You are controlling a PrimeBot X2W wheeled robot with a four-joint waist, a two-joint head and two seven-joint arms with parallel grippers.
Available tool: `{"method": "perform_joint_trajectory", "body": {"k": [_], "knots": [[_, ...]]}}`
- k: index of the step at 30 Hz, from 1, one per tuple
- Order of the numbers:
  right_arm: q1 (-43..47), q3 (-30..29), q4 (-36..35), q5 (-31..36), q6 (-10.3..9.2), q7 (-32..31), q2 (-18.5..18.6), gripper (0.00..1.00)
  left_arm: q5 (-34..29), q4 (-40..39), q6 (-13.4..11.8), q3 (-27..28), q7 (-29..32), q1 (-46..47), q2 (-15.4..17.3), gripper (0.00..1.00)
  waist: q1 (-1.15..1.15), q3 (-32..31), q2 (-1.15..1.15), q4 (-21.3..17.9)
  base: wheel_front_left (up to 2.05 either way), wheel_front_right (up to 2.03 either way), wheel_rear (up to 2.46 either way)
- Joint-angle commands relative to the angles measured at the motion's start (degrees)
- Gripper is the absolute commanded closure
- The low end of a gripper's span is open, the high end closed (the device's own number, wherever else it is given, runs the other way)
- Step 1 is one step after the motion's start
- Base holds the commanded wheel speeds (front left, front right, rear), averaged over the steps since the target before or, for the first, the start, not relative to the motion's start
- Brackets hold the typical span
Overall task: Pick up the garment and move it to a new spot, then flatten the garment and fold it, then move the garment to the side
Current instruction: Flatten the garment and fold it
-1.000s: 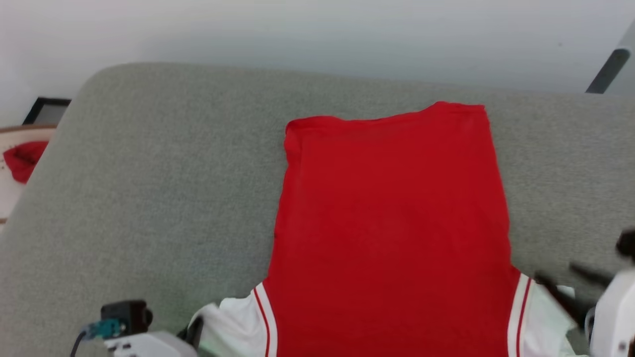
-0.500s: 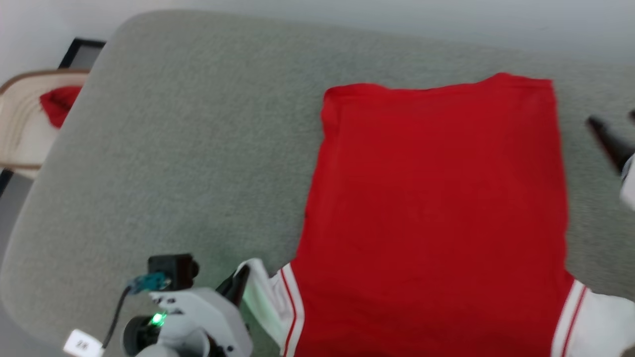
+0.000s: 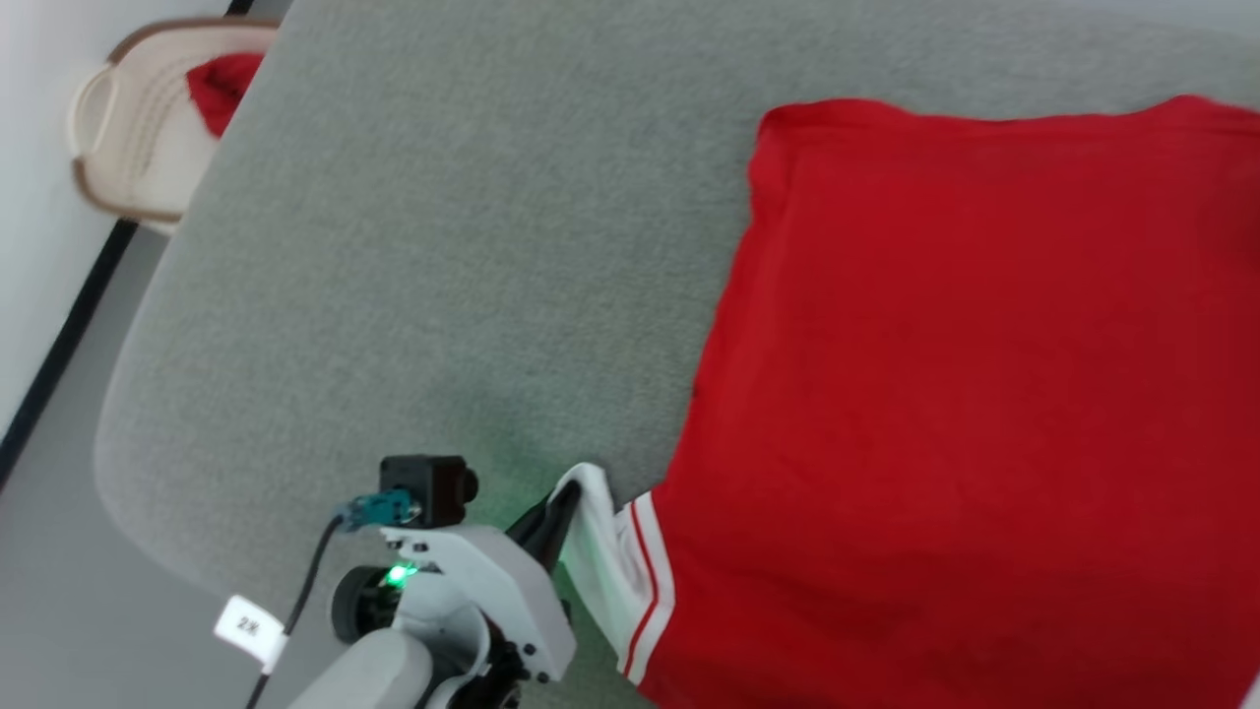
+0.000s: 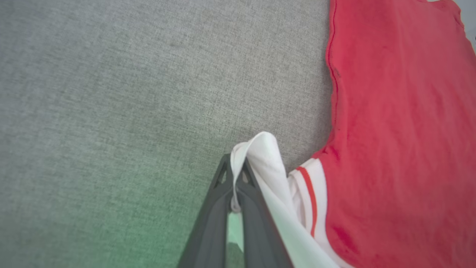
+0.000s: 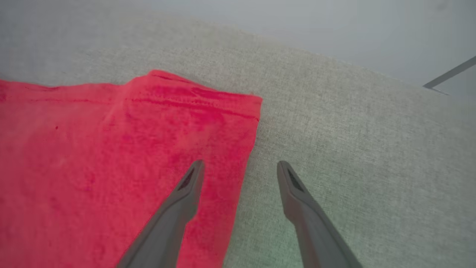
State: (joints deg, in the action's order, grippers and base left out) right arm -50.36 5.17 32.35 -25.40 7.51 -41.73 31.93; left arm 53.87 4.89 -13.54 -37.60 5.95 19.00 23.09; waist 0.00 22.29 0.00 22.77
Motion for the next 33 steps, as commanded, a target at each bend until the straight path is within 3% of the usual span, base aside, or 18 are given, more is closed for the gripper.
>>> {"method": "perform_joint_trajectory", "body": {"k": [1,6,12,13,22,33], "knots": [[-1.6,0.0,2.0,0.9,-0.04,-0.3,0.0,0.00,0.0,0.6,0.7,-0.3,-0.3,1.2,-0.7,1.00,0.00,2.9,0.00,3.0,0.00,0.00,0.00],[-4.4,-1.2,9.6,3.1,-0.04,-1.8,-0.3,0.00,0.3,2.7,2.5,-1.0,-0.7,2.7,-2.4,1.00,0.00,4.3,0.00,4.9,0.00,0.00,0.00],[-4.8,-1.0,17.6,4.9,0.00,-7.7,-2.3,0.00,0.7,5.2,3.9,-1.3,-1.1,3.6,-3.3,1.00,0.00,4.6,0.00,5.8,0.00,0.00,0.00],[-4.8,-0.9,18.5,4.7,0.03,-8.8,-2.7,1.00,0.7,5.5,4.2,-1.3,-1.2,3.7,-3.3,1.00,0.00,4.6,0.00,5.7,0.00,0.00,0.00],[-6.2,-2.1,19.5,7.4,-0.04,-9.1,-2.8,1.00,1.2,8.5,4.8,-0.3,-2.7,3.2,-2.6,1.00,0.00,2.1,0.00,3.6,0.00,0.00,0.00],[4.0,3.2,7.6,-0.9,-0.05,-8.9,-1.1,1.00,1.9,8.5,3.5,1.3,-3.1,0.6,0.4,1.00,0.00,-5.4,0.00,-3.2,0.00,0.00,0.00]]}}
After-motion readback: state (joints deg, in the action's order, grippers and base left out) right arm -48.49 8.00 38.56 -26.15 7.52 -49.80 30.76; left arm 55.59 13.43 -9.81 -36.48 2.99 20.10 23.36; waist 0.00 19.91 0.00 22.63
